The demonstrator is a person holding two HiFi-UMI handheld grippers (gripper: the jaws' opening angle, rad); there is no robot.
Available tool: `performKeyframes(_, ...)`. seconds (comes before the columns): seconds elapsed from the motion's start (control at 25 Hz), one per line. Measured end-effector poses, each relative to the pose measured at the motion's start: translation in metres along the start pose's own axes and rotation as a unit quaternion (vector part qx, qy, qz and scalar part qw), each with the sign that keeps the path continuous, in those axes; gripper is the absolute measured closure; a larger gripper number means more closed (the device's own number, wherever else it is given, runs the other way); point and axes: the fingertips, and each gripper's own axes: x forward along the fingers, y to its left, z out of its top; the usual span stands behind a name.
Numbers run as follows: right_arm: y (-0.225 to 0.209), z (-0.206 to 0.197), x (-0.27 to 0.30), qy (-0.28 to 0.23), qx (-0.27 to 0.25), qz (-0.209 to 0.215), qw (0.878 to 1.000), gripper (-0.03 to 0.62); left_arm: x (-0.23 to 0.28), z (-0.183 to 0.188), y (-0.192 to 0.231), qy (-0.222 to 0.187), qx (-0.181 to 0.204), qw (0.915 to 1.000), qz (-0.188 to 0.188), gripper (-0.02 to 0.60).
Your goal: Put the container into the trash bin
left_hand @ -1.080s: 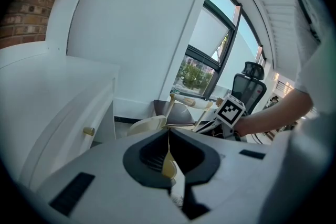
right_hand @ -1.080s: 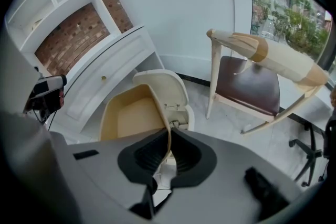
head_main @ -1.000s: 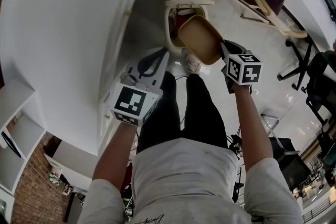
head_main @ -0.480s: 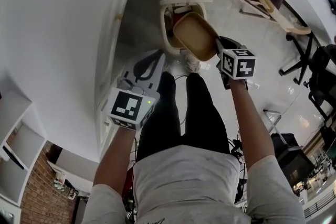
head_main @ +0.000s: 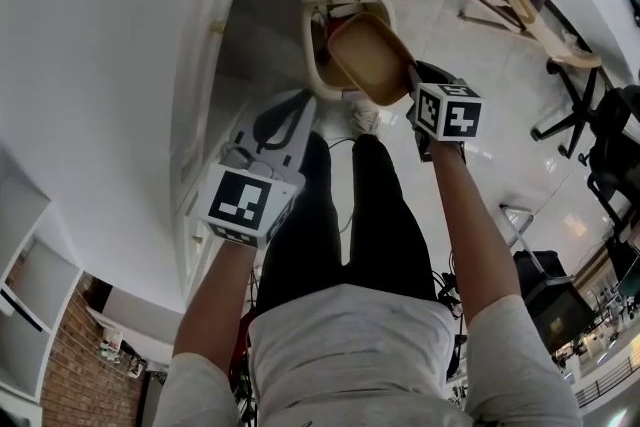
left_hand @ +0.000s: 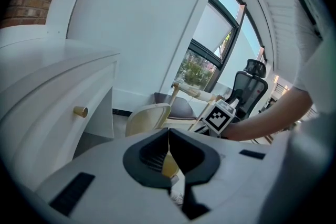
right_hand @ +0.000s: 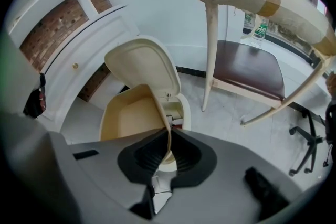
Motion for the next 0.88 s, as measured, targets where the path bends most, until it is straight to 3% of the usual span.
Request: performKeyframes(0.88, -0.008, -0.032, 0.075, 0.050, 0.029, -0.020, 0.998, 0.554, 0.023, -0.034, 0.026, 0.015, -0.028, 0.9995, 0.005, 0.563)
